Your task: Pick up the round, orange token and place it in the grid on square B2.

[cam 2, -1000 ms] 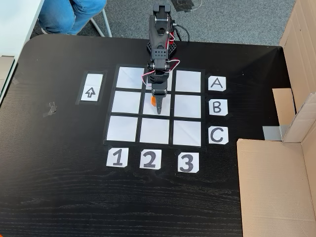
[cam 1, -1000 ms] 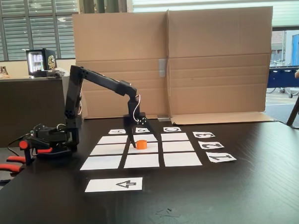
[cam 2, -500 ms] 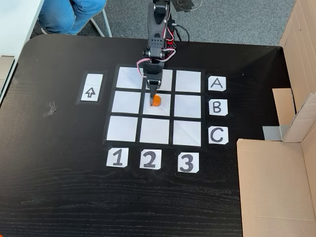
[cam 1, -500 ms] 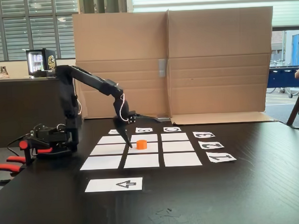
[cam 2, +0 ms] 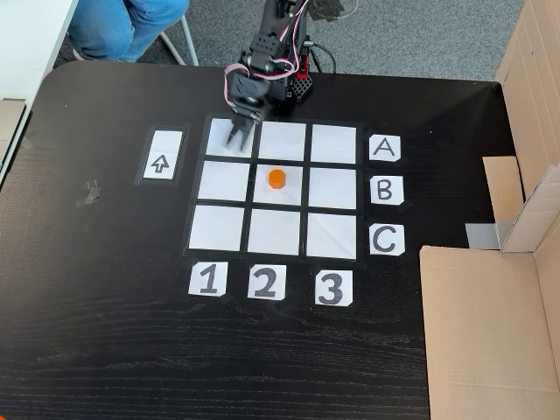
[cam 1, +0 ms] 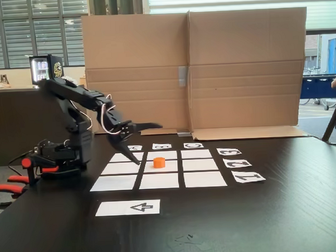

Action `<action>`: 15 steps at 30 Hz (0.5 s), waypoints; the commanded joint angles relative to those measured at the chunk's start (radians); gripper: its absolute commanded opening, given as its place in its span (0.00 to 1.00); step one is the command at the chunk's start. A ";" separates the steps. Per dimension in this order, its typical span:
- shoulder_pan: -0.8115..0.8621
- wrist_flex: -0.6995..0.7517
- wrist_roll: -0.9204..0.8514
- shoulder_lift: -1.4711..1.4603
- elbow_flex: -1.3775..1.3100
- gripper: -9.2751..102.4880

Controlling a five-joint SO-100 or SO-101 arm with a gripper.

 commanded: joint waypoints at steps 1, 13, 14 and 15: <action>0.106 -0.017 -0.012 0.193 0.069 0.58; 0.713 0.092 -0.063 0.808 0.307 0.07; 0.767 0.117 -0.060 0.841 0.313 0.07; 0.819 0.138 -0.060 0.868 0.318 0.07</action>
